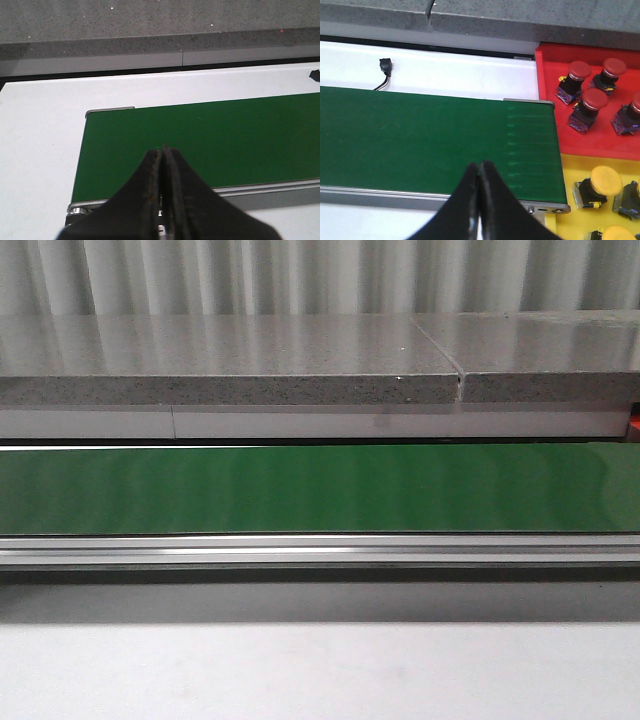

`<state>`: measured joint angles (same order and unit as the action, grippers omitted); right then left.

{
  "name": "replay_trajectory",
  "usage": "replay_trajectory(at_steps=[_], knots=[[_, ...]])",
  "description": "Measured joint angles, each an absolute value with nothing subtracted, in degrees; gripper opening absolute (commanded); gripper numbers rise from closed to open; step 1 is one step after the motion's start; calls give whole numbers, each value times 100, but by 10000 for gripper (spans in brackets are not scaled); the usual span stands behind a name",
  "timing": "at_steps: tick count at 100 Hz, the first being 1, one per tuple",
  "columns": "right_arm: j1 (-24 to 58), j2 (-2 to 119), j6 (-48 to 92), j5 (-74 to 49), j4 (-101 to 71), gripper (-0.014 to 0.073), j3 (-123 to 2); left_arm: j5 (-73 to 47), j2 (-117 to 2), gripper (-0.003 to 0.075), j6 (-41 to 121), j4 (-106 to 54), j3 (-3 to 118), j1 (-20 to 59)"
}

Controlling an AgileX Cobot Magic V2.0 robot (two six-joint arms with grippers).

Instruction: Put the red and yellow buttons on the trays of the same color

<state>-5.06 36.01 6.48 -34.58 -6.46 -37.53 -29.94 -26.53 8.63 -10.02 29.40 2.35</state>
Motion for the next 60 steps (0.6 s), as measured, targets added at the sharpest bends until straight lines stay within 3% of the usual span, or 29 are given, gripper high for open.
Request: replay_trajectory(at_steps=[27, 60], knots=[[-506, 3581, 648, -3257, -635, -69, -3696, -2994, -2653, -20, 863, -1002, 2940, 235], [-471, 2723, 648, -1375, -597, -69, -2432, -2994, -2653, -20, 863, -1002, 2940, 235]])
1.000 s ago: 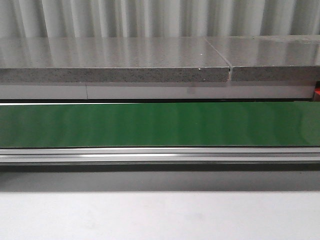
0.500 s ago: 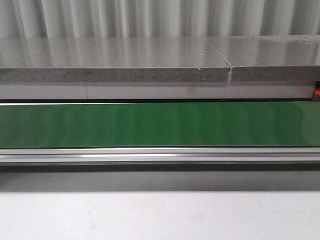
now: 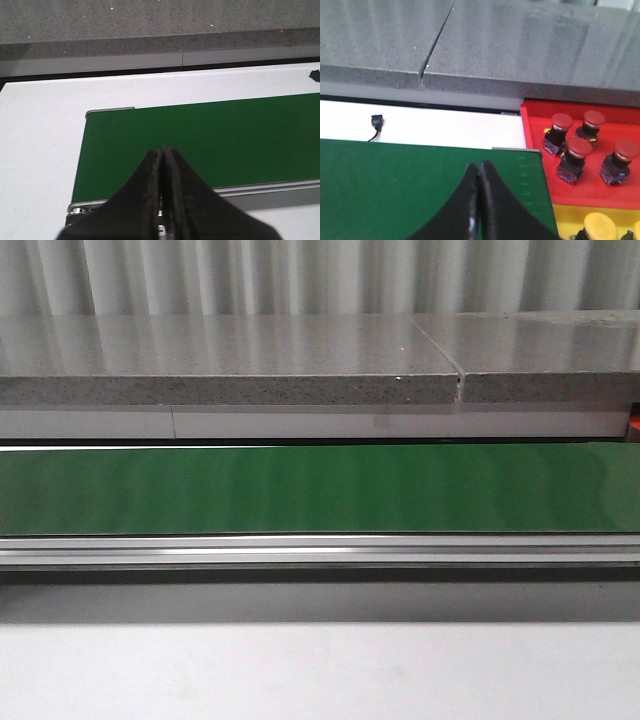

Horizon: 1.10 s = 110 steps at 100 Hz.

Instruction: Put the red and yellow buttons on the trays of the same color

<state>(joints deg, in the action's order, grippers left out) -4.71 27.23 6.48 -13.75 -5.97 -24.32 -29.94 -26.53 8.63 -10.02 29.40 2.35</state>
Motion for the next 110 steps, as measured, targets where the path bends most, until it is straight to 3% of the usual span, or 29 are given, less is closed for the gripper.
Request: replay_trajectory(at_steps=[24, 56, 110], knots=[[-278, 1696, 648, -130, -148, -69, -1067, -2994, -2653, -20, 863, -1002, 2940, 235], [-258, 57, 648, 56, 0, -69, -67, -2994, -2653, -20, 863, -1002, 2940, 235], [-268, -58, 615, 124, 31, -69, 165, -2994, -2653, -20, 863, -1002, 2940, 235]])
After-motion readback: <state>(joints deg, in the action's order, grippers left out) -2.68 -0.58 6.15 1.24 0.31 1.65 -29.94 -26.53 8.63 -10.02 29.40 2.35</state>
